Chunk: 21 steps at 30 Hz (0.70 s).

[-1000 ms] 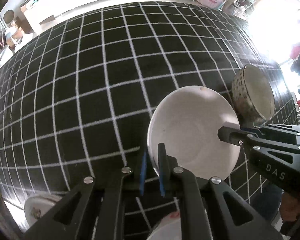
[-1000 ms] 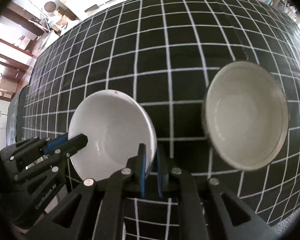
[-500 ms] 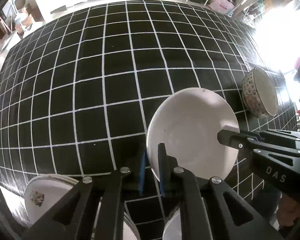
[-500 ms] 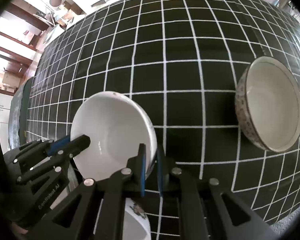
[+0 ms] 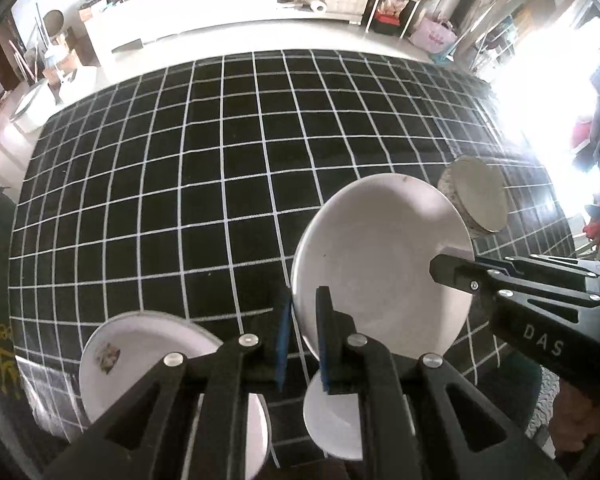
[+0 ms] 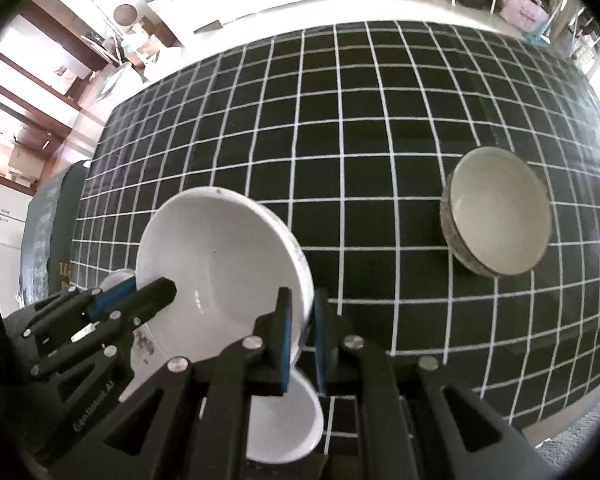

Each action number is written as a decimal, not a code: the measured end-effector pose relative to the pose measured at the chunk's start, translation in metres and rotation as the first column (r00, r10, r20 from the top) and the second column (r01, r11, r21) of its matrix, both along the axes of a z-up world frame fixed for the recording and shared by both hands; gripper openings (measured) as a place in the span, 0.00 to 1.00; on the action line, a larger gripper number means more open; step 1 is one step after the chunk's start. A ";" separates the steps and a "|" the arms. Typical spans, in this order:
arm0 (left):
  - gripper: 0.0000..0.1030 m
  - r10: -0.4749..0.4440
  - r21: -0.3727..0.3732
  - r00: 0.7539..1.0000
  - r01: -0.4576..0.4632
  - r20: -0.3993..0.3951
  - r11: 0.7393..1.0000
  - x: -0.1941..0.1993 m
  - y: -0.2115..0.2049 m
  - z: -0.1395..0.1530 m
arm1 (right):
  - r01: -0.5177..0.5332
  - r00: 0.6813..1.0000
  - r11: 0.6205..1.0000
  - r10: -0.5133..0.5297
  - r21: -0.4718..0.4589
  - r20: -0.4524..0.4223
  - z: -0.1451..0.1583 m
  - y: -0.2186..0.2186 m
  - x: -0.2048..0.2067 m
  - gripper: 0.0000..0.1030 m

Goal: Organize plates and bowls
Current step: 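Carry the second white bowl and nest it into the first bowl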

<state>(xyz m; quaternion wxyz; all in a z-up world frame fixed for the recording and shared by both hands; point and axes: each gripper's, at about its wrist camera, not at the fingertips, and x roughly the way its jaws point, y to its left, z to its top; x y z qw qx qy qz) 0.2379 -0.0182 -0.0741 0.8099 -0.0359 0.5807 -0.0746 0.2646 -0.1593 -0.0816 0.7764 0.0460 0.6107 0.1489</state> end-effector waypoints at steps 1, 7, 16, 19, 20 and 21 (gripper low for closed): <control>0.09 -0.001 0.000 1.000 0.001 0.006 1.000 -0.005 -0.001 0.003 | -0.001 1.000 1.000 0.001 -0.001 0.005 0.003 0.001 -0.003 0.13; 0.09 -0.002 0.001 1.000 0.002 0.025 1.000 -0.040 -0.006 0.011 | -0.020 0.999 1.000 0.020 -0.024 0.027 0.011 0.004 -0.031 0.13; 0.09 -0.008 -0.001 1.000 0.008 0.009 1.000 -0.084 -0.005 0.003 | -0.029 0.999 0.998 0.028 -0.050 -0.019 -0.011 0.006 -0.064 0.13; 0.09 -0.007 -0.008 1.000 0.007 -0.008 1.000 -0.092 -0.008 -0.005 | -0.031 0.999 0.998 0.029 -0.061 -0.033 -0.019 0.006 -0.072 0.13; 0.09 -0.008 -0.009 1.000 0.008 -0.013 1.000 -0.095 -0.009 -0.008 | -0.033 0.999 0.997 0.030 -0.066 -0.038 -0.022 0.006 -0.073 0.13; 0.09 -0.009 -0.009 1.000 0.009 -0.020 1.000 -0.097 -0.009 -0.012 | -0.036 0.999 0.997 0.033 -0.072 -0.043 -0.025 0.007 -0.074 0.13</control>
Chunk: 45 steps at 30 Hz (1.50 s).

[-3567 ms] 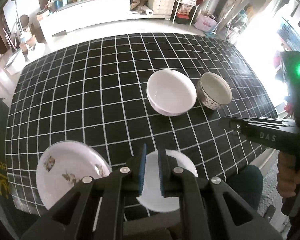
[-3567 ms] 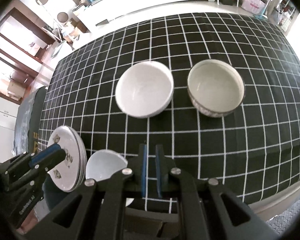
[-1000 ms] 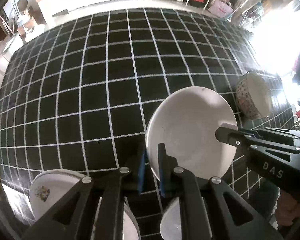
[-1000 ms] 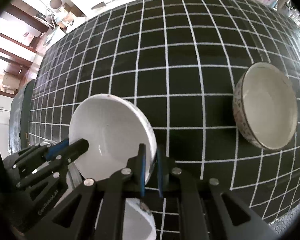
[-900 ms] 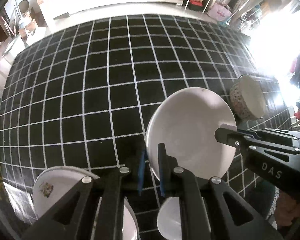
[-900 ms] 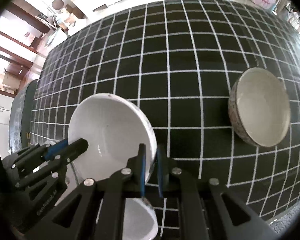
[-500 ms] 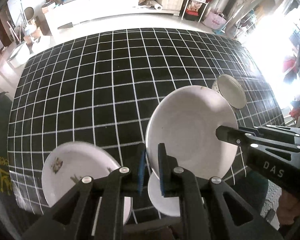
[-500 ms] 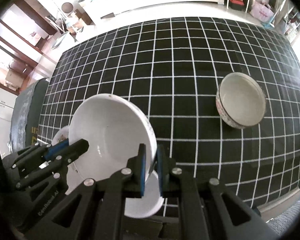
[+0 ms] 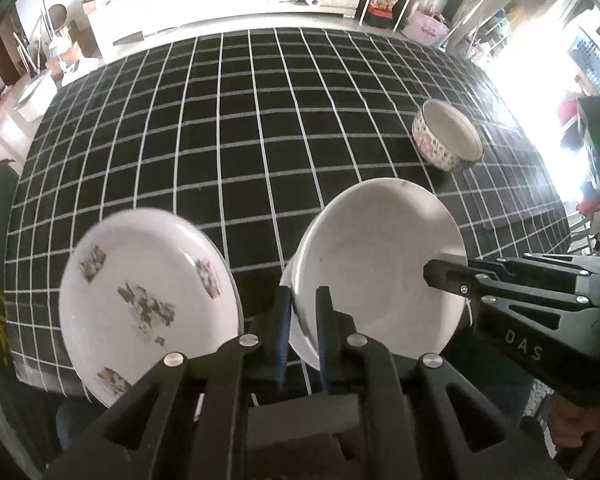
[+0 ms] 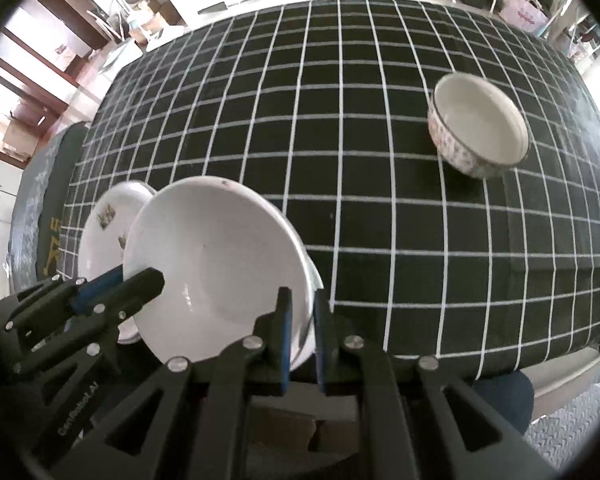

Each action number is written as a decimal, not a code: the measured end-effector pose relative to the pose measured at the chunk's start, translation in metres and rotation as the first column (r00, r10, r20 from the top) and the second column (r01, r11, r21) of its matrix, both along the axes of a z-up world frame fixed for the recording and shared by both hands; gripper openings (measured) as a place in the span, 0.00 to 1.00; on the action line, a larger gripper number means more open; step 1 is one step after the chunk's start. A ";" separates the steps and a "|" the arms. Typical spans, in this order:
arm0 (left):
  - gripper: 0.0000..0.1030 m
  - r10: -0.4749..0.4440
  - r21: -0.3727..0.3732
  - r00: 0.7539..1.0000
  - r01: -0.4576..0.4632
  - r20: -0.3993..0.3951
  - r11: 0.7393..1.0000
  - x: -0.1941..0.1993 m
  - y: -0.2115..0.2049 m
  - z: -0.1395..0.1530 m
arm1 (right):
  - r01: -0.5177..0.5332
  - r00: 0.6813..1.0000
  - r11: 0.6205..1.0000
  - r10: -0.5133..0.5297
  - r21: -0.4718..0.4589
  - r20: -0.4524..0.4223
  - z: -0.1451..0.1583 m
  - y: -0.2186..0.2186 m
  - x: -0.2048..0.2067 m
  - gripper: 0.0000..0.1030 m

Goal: Organize plates and bowls
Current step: 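Carry the second white bowl and nest it into the first bowl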

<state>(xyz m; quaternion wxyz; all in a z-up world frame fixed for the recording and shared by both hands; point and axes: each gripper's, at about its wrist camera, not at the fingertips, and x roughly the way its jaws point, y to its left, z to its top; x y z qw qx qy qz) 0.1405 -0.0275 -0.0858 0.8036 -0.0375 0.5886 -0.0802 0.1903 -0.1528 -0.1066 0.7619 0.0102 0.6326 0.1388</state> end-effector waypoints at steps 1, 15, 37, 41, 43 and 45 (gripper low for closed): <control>0.09 0.000 -0.001 1.000 0.000 -0.005 1.000 -0.001 0.000 -0.003 | -0.002 1.000 1.000 0.002 -0.006 -0.005 -0.003 0.000 -0.001 0.13; 0.09 -0.005 0.003 0.999 0.006 -0.052 1.000 -0.001 -0.001 -0.022 | -0.014 0.999 0.999 0.012 -0.051 -0.045 -0.022 0.006 -0.003 0.13; 0.09 0.002 -0.002 0.997 -0.002 -0.075 1.000 0.005 -0.003 -0.041 | -0.071 0.997 0.991 0.071 -0.115 -0.009 -0.028 0.027 0.001 0.15; 0.09 0.003 -0.006 0.998 -0.003 -0.070 1.000 0.005 -0.002 -0.041 | -0.077 0.997 0.989 0.078 -0.128 0.004 -0.028 0.028 0.000 0.15; 0.09 0.000 -0.007 0.998 -0.001 -0.066 1.000 0.005 -0.003 -0.039 | -0.074 0.997 0.989 0.075 -0.128 0.009 -0.028 0.027 0.000 0.15; 0.09 0.002 -0.012 0.998 -0.002 -0.059 1.000 0.004 -0.001 -0.035 | -0.067 0.998 0.990 0.068 -0.121 0.010 -0.026 0.025 0.000 0.15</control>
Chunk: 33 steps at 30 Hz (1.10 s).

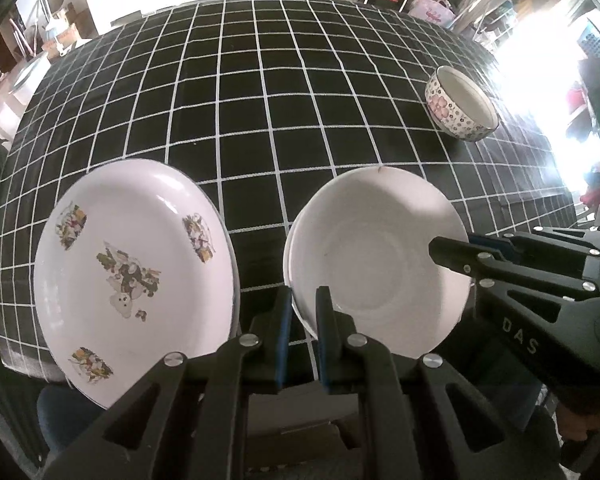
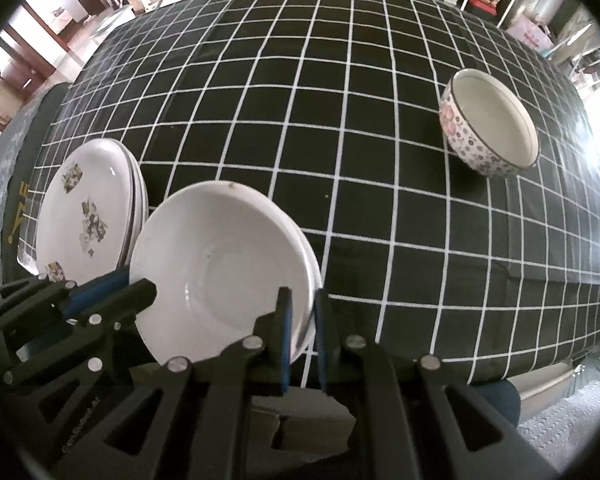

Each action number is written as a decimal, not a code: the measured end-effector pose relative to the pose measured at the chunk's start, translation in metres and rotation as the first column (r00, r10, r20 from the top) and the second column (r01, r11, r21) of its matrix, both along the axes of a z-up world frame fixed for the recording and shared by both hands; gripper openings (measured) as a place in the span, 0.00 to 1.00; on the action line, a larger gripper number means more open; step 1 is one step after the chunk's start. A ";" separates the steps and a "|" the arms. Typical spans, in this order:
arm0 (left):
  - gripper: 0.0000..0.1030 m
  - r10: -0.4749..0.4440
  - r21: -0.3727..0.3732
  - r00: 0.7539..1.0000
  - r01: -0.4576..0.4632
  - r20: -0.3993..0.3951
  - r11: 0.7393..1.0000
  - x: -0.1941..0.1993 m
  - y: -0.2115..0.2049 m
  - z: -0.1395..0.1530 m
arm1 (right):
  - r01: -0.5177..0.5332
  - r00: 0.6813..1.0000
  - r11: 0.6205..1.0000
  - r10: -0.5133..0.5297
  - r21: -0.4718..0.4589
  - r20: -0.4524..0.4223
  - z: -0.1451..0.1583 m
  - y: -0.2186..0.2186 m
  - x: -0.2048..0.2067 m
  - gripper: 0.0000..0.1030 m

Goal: Organize plates and bowls

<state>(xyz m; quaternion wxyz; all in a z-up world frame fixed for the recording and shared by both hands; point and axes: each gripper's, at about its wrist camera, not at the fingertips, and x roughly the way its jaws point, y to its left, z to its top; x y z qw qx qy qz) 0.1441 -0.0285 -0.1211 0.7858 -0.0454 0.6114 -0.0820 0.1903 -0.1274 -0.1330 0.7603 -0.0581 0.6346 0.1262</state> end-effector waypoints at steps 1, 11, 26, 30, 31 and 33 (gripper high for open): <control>0.09 0.001 -0.002 1.000 -0.001 0.004 1.000 -0.001 0.000 0.002 | 0.002 1.000 1.000 -0.002 0.005 0.001 0.001 -0.001 0.000 0.15; 0.09 -0.013 -0.018 0.999 0.014 0.052 1.000 -0.002 -0.005 0.028 | 0.029 0.998 0.996 -0.033 0.090 0.045 0.030 -0.025 -0.006 0.15; 0.09 -0.099 -0.046 0.987 0.106 0.130 0.993 0.017 -0.054 0.073 | 0.135 0.985 0.976 -0.151 0.173 0.082 0.063 -0.090 0.013 0.15; 0.09 -0.127 -0.046 0.984 0.133 0.124 0.990 0.034 -0.076 0.073 | 0.165 0.981 0.967 -0.182 0.197 0.069 0.063 -0.105 0.026 0.15; 0.09 -0.132 -0.050 0.984 0.139 0.122 0.989 0.038 -0.080 0.073 | 0.167 0.981 0.965 -0.184 0.202 0.066 0.063 -0.107 0.028 0.15; 0.09 -0.139 -0.059 0.983 0.147 0.119 0.987 0.049 -0.088 0.073 | 0.176 0.979 0.962 -0.193 0.210 0.065 0.065 -0.114 0.034 0.15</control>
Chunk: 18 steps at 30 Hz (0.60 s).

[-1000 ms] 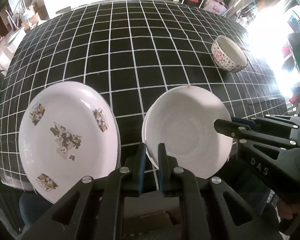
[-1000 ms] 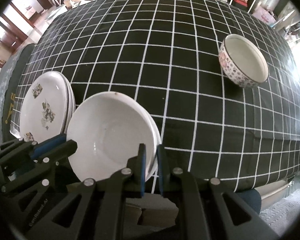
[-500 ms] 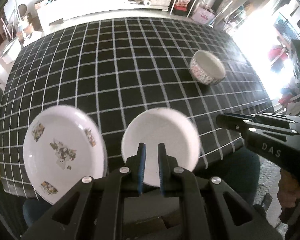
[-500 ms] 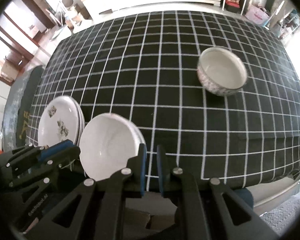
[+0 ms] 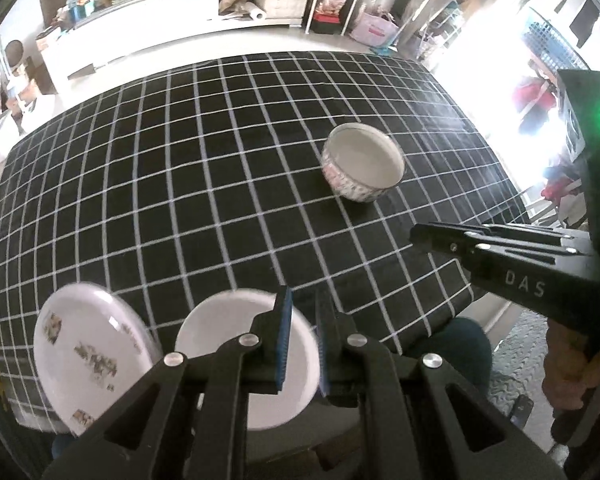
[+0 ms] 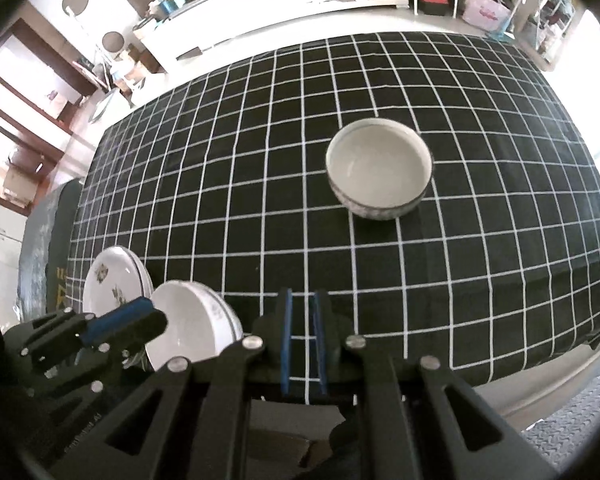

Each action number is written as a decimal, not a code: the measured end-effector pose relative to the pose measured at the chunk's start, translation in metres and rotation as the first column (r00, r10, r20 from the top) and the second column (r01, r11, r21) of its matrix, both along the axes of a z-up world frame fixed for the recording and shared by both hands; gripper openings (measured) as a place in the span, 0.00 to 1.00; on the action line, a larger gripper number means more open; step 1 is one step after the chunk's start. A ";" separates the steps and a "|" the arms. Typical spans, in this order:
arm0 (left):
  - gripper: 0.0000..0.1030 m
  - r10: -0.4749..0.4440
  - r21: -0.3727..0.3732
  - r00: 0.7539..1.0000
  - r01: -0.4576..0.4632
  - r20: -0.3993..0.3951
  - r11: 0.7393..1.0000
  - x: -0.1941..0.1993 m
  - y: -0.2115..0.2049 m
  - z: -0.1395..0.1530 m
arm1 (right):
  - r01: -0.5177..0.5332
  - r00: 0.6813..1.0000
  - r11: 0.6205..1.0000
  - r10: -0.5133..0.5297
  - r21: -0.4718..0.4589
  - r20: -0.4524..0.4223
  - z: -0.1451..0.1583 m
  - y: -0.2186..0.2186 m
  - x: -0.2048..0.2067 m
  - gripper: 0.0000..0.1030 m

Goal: Organize plates and bowls

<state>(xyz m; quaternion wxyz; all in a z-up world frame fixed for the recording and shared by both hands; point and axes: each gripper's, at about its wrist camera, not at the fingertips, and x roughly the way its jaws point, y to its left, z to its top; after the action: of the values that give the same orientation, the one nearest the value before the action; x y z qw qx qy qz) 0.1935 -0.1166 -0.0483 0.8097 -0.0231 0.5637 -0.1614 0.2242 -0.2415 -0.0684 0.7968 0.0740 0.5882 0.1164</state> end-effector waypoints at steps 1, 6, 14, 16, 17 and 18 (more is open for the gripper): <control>0.09 -0.002 -0.003 1.000 0.002 0.000 1.000 0.004 -0.003 0.001 | 0.004 1.000 1.000 -0.004 0.004 0.000 0.001 -0.004 0.003 0.15; 0.09 -0.037 -0.006 0.999 0.037 0.004 0.999 0.032 -0.023 0.001 | 0.039 0.999 0.999 -0.039 0.012 -0.004 -0.002 -0.026 0.025 0.15; 0.09 -0.065 -0.017 0.997 0.064 -0.041 0.998 0.077 -0.056 -0.021 | 0.128 0.991 0.989 -0.125 0.071 -0.043 -0.024 -0.071 0.060 0.15; 0.09 -0.072 -0.018 0.996 0.071 -0.050 0.997 0.087 -0.064 -0.028 | 0.144 0.989 0.987 -0.140 0.071 -0.054 -0.029 -0.079 0.067 0.15; 0.09 -0.073 -0.018 0.996 0.072 -0.057 0.997 0.093 -0.066 -0.031 | 0.148 0.988 0.986 -0.144 0.072 -0.056 -0.032 -0.082 0.071 0.15; 0.09 -0.070 -0.021 0.995 0.069 -0.064 0.997 0.098 -0.068 -0.035 | 0.150 0.988 0.986 -0.146 0.077 -0.059 -0.035 -0.086 0.075 0.15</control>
<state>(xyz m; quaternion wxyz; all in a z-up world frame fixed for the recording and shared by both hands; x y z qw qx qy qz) 0.2916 -0.1841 -0.0831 0.7847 -0.0163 0.5886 -0.1938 0.2995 -0.3272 -0.1033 0.7836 0.1530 0.5970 0.0789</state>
